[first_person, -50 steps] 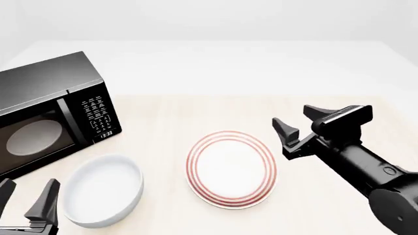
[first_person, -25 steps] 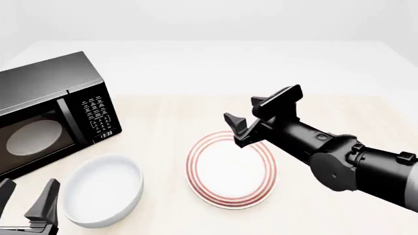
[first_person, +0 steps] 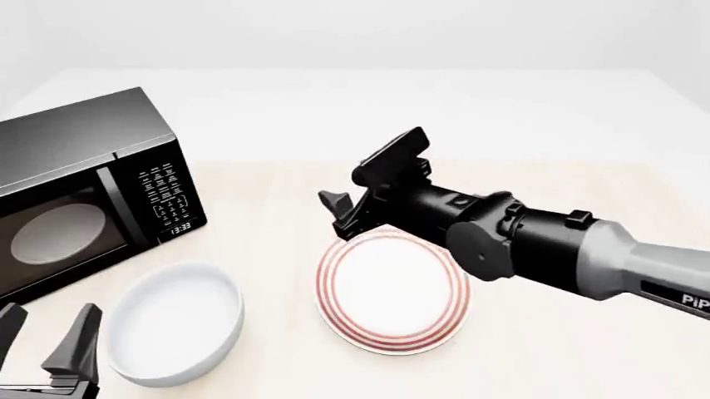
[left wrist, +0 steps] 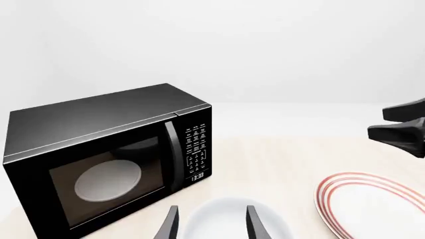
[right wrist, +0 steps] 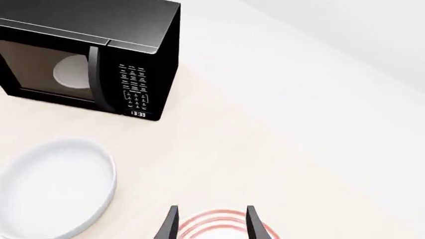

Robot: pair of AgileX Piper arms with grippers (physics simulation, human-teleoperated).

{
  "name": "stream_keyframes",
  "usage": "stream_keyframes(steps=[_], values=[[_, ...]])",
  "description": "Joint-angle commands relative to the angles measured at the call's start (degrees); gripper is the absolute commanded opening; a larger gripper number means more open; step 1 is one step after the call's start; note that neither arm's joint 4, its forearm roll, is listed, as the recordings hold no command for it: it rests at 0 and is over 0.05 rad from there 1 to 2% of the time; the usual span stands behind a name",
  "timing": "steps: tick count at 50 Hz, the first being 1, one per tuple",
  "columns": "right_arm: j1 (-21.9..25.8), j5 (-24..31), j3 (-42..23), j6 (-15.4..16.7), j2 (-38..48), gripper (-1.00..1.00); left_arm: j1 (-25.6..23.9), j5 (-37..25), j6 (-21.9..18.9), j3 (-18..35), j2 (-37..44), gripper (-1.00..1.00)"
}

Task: Put the white bowl to the right of the plate.

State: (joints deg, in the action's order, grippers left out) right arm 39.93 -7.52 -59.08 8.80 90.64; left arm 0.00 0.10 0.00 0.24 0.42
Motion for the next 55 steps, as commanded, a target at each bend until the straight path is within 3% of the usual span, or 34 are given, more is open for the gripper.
stream_keyframes(steps=[1,26,55], values=[[2.9,3.1,-6.2,-0.4,5.2,1.0,0.0,0.0,0.0,0.0,0.0,1.0],[9.2,9.1,-17.7,-3.2,16.6,1.0,0.0,0.0,0.0,0.0,0.0,1.0],[14.3,11.9,-24.2,-7.7,23.9,1.0,0.0,0.0,0.0,0.0,0.0,1.0]])
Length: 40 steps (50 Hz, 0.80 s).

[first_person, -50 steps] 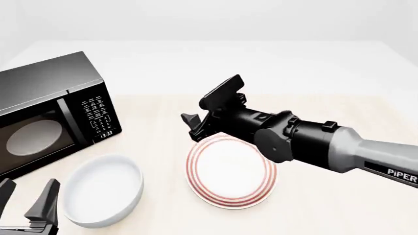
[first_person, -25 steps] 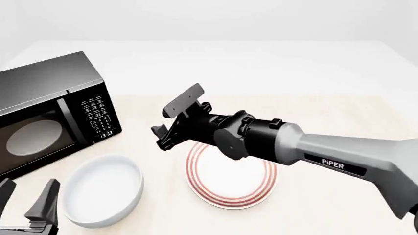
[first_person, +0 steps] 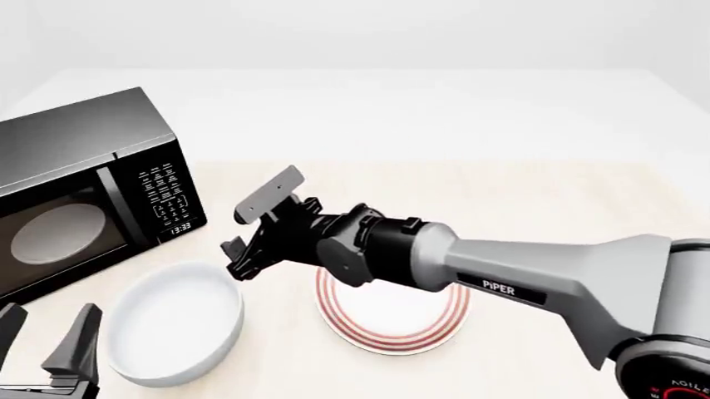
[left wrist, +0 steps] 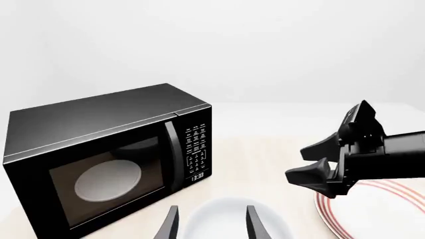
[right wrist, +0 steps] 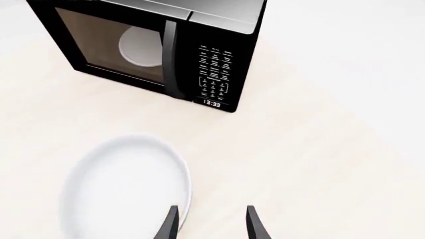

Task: Put the white bowl to the right of the plate.

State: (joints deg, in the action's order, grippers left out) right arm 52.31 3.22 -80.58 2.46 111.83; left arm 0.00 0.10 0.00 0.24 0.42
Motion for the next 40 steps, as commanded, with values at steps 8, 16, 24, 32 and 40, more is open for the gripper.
stream_keyframes(steps=[8,16,24,32,40], values=[[1.8,1.3,-3.9,-1.7,4.2,1.0,0.0,0.0,0.0,0.0,0.0,1.0],[-0.1,1.8,-5.0,-3.1,6.3,1.0,0.0,0.0,0.0,0.0,0.0,1.0],[0.6,2.1,-6.2,-4.3,8.0,1.0,0.0,0.0,0.0,0.0,0.0,1.0],[1.1,2.3,-7.2,-4.6,9.3,1.0,0.0,0.0,0.0,0.0,0.0,1.0],[1.9,2.7,-8.5,-5.1,10.9,1.0,0.0,0.0,0.0,0.0,0.0,1.0]])
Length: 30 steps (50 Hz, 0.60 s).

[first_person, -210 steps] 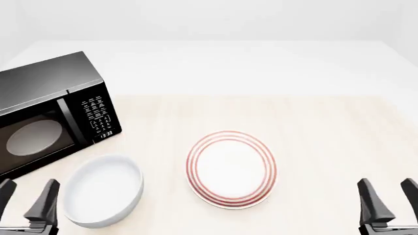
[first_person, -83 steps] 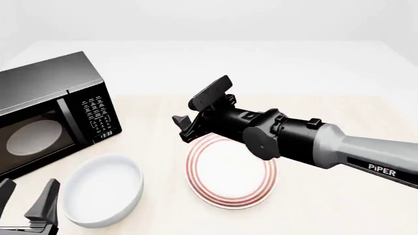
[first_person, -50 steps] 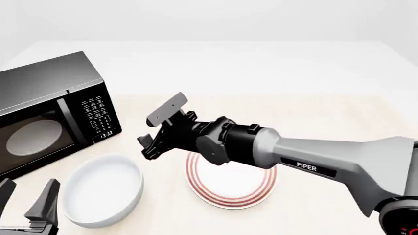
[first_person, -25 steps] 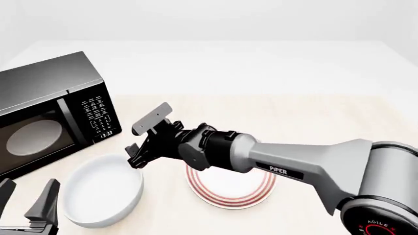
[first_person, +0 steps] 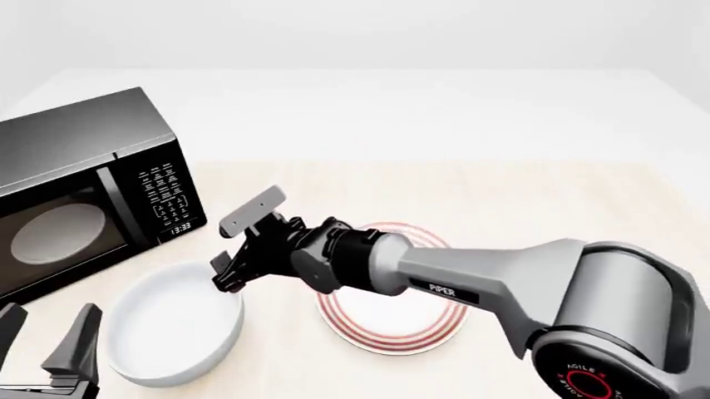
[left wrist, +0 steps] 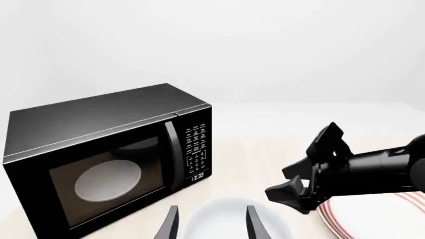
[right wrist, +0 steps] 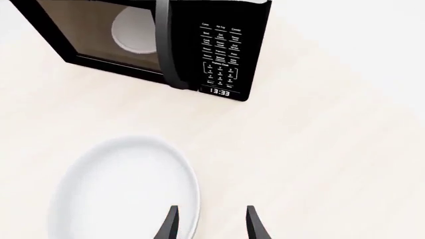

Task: Put the white bowl to the right of the plate.

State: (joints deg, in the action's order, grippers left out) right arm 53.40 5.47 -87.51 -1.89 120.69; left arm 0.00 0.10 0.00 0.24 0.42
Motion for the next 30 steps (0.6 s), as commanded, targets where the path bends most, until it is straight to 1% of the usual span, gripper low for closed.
stream_keyframes(steps=[1,6,13,30], values=[[1.0,0.6,-1.9,-0.9,2.2,1.0,0.0,0.0,0.0,0.0,0.0,1.0],[1.3,0.7,-2.6,-1.1,3.2,1.0,0.0,0.0,0.0,0.0,0.0,1.0],[2.0,0.9,-3.6,-2.2,4.7,1.0,0.0,0.0,0.0,0.0,0.0,1.0],[2.1,-0.3,-2.8,-4.5,5.9,1.0,0.0,0.0,0.0,0.0,0.0,1.0]])
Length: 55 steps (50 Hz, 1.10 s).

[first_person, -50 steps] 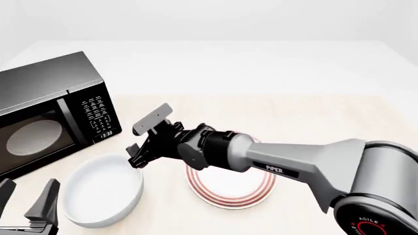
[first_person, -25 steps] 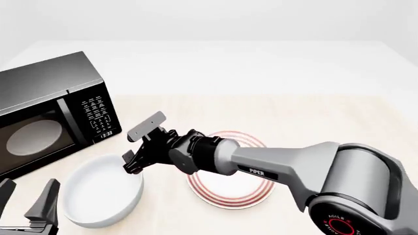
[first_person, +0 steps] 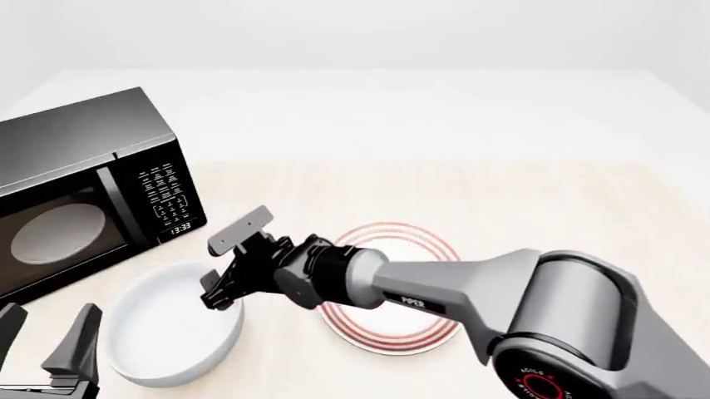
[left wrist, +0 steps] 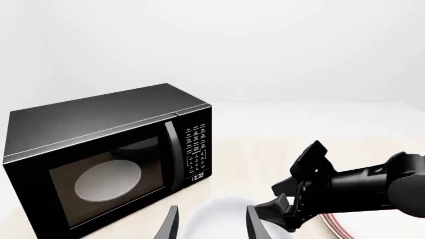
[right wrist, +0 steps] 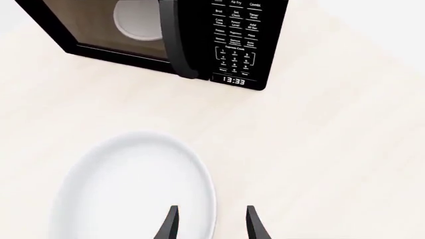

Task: Put the white bowl to the right of the plate.

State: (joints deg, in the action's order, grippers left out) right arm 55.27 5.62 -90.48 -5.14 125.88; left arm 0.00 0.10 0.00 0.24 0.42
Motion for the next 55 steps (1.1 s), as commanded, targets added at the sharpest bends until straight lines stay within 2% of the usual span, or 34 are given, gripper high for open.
stream_keyframes(steps=[1,6,7,55], values=[[0.3,-0.5,0.2,-1.2,0.8,1.0,0.0,0.0,0.0,0.0,0.0,1.0],[0.3,-1.3,0.2,-1.8,1.7,1.0,0.0,0.0,0.0,0.0,0.0,1.0],[0.5,-2.5,0.3,-3.4,3.1,1.0,0.0,0.0,0.0,0.0,0.0,1.0],[0.4,-4.4,0.8,-4.9,4.6,1.0,0.0,0.0,0.0,0.0,0.0,1.0]])
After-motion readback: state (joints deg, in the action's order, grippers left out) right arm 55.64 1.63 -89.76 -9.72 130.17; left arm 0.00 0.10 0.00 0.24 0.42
